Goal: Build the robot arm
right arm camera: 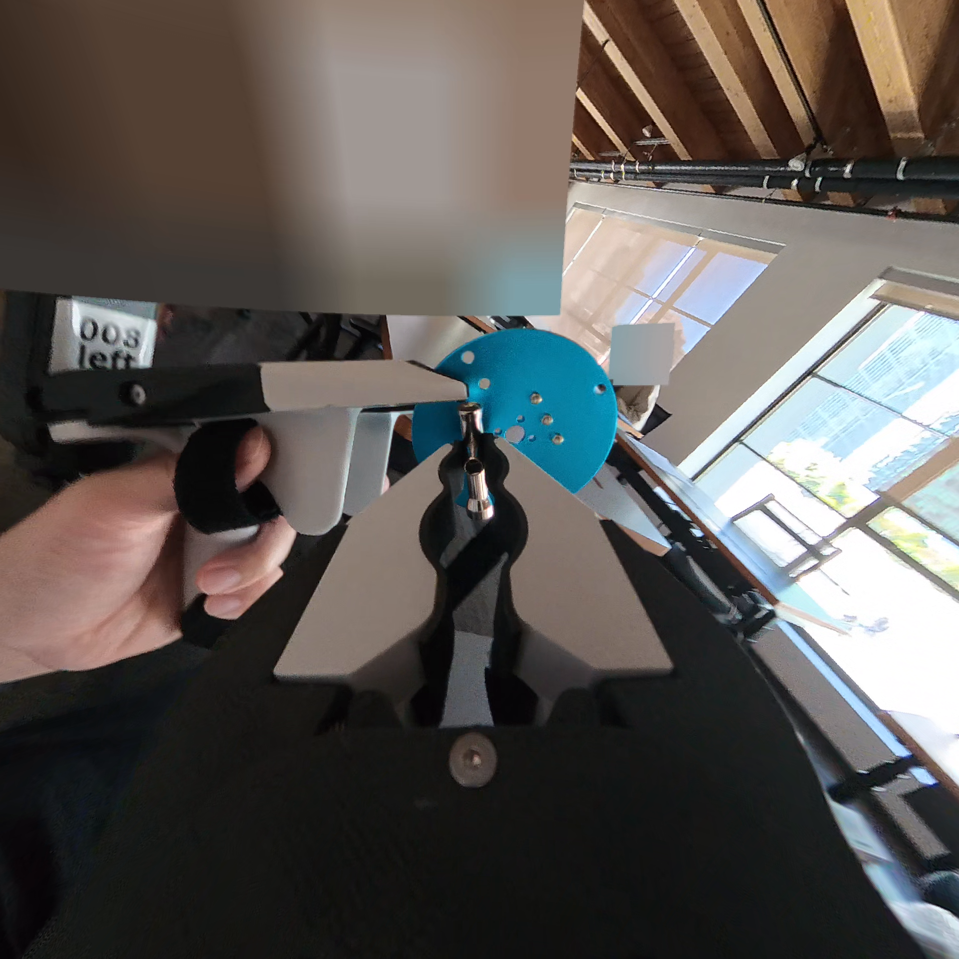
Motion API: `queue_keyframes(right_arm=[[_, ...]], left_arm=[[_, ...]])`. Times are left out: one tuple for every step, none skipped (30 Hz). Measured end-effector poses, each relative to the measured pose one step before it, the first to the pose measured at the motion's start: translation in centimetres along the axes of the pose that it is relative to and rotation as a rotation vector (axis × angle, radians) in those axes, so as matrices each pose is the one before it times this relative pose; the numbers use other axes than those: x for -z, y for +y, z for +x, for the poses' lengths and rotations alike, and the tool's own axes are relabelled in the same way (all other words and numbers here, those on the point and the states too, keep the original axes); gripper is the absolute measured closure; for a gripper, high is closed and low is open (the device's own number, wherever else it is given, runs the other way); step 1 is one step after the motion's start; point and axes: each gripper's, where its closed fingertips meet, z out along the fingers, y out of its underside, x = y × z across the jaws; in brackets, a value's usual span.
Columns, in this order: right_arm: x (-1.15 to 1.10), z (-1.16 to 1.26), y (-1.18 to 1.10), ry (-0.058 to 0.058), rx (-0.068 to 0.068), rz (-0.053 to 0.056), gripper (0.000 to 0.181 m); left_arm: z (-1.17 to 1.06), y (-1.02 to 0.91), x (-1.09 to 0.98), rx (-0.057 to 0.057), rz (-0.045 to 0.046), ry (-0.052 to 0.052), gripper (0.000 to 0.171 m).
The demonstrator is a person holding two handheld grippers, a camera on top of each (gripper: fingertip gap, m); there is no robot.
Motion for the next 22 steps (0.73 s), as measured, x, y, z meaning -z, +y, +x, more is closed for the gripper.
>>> queue_keyframes(right_arm=[[0.04,0.019,-0.196,-0.0094,-0.0418,0.0144,0.175],[0.016,0.0,-0.211,-0.0078,-0.0476,0.0125,0.175],[0.035,-0.057,-0.316,-0.0073,-0.0432,0.0176,0.175],[0.057,-0.101,-0.382,-0.009,-0.04,0.0209,0.175],[0.038,-0.181,-0.398,-0.0122,-0.0406,0.0209,0.175],[0.037,-0.147,-0.374,-0.0102,-0.0448,0.021,0.175],[0.02,-0.196,-0.355,-0.0143,-0.0494,0.0204,0.175],[0.036,-0.237,-0.346,-0.0208,-0.0522,0.0205,0.175],[0.004,-0.162,-0.285,-0.0167,-0.0569,0.0197,0.174],[-0.014,-0.161,-0.207,-0.0182,-0.0649,0.0206,0.174],[0.001,-0.238,-0.244,-0.0277,-0.072,0.027,0.174],[0.016,-0.29,-0.267,-0.0354,-0.0745,0.0346,0.174],[0.037,-0.224,-0.188,-0.0362,-0.0837,0.0276,0.175],[0.071,-0.188,-0.141,-0.0389,-0.0801,0.0231,0.175],[0.106,-0.282,-0.197,-0.0461,-0.0706,0.0265,0.174],[0.083,-0.236,-0.072,-0.0433,-0.0698,0.0157,0.175],[0.084,-0.213,-0.073,-0.0408,-0.0614,0.011,0.175],[0.108,-0.282,-0.132,-0.0449,-0.0539,0.0144,0.175],[0.083,-0.227,-0.04,-0.0397,-0.0592,0.0089,0.175],[0.044,-0.247,-0.02,-0.0417,-0.0645,0.0081,0.175],[0.041,-0.405,-0.017,-0.0556,-0.0667,0.0075,0.175],[0.062,-0.363,-0.017,-0.0544,-0.0671,0.0081,0.175]], left_arm=[[0.124,-0.157,-0.048,-0.0143,0.00977,0.0005,0.161],[0.15,-0.196,-0.047,-0.0226,0.01275,-0.0017,0.161],[0.203,-0.275,-0.027,-0.0289,0.01849,0.0012,0.161],[0.26,-0.333,0.002,-0.0274,0.02047,0.0053,0.162],[0.238,-0.362,0.01,-0.0248,0.02169,0.0061,0.162],[0.258,-0.34,0.001,-0.0272,0.02196,0.0071,0.162],[0.246,-0.323,0.017,-0.0313,0.0218,0.006,0.162],[0.262,-0.327,0.036,-0.0301,0.01943,0.0059,0.162],[0.203,-0.247,0.003,-0.0293,0.014,0.0025,0.162],[0.158,-0.224,-0.031,-0.0322,0.01212,0.0004,0.162],[0.226,-0.279,-0.005,-0.0345,0.0131,0.0035,0.162],[0.284,-0.308,-0.008,-0.0392,0.01356,0.0076,0.162],[0.233,-0.177,-0.042,-0.0435,0.00541,0.008,0.162],[0.254,-0.144,-0.047,-0.0392,0.0017,0.0125,0.162],[0.284,-0.204,-0.044,-0.0292,0.00357,0.0173,0.162],[0.232,-0.149,-0.033,-0.0252,0.00056,0.0149,0.162],[0.233,-0.131,-0.034,-0.0213,0.0002,0.0167,0.162],[0.255,-0.175,-0.037,-0.0155,0.00278,0.0192,0.162],[0.191,-0.152,-0.039,-0.017,0.00035,0.0132,0.163],[0.251,-0.167,-0.023,-0.0243,0.00336,0.0124,0.163],[0.342,-0.264,-0.025,-0.0286,0.01043,0.0146,0.162],[0.314,-0.188,-0.059,-0.0285,0.00482,0.0107,0.163]])
